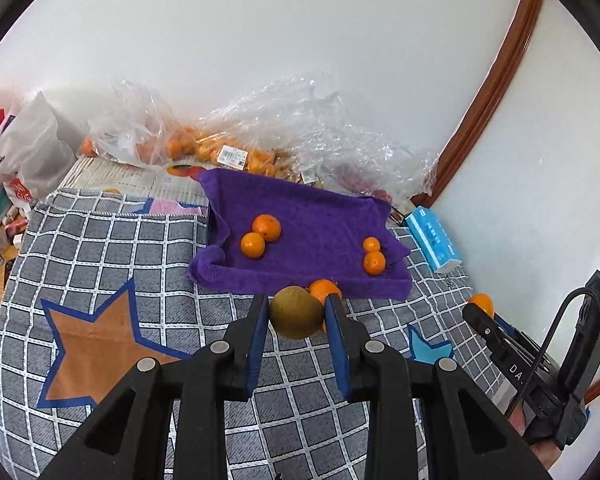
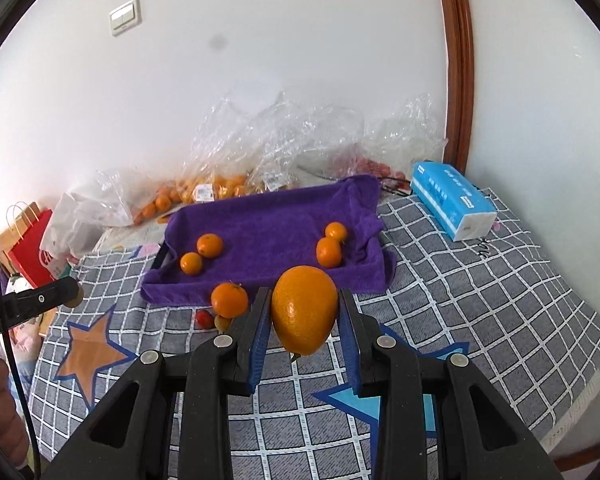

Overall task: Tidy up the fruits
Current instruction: 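Carry the orange and the yellow-brown fruit over the purple towel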

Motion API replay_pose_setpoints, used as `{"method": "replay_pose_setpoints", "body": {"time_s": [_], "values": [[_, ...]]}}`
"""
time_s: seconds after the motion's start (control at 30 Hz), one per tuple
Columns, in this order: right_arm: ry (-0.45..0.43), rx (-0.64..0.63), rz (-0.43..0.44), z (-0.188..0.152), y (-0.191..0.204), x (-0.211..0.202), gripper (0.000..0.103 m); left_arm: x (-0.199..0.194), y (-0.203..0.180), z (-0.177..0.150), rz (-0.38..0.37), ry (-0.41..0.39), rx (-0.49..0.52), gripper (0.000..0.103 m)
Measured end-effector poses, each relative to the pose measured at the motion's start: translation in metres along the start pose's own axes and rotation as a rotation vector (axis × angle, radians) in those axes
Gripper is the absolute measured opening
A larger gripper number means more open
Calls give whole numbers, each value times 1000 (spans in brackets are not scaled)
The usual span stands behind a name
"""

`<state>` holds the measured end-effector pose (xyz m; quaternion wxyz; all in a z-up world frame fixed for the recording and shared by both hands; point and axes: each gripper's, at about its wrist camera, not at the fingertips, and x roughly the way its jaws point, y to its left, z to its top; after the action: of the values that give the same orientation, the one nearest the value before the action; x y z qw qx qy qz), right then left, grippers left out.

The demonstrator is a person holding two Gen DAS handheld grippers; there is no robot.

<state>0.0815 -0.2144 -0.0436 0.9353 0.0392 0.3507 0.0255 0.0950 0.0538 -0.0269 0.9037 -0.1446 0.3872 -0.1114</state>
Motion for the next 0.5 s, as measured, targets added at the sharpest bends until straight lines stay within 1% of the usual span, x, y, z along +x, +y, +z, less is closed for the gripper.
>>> {"method": "replay_pose_setpoints", "body": {"time_s": [0.17, 0.5], "values": [[-17, -3, -1, 6, 3, -6, 32, -6, -3, 1, 0, -14, 7, 27], [-33, 4, -1, 14, 4, -11, 32, -6, -7, 4, -8, -17, 16, 27]]}}
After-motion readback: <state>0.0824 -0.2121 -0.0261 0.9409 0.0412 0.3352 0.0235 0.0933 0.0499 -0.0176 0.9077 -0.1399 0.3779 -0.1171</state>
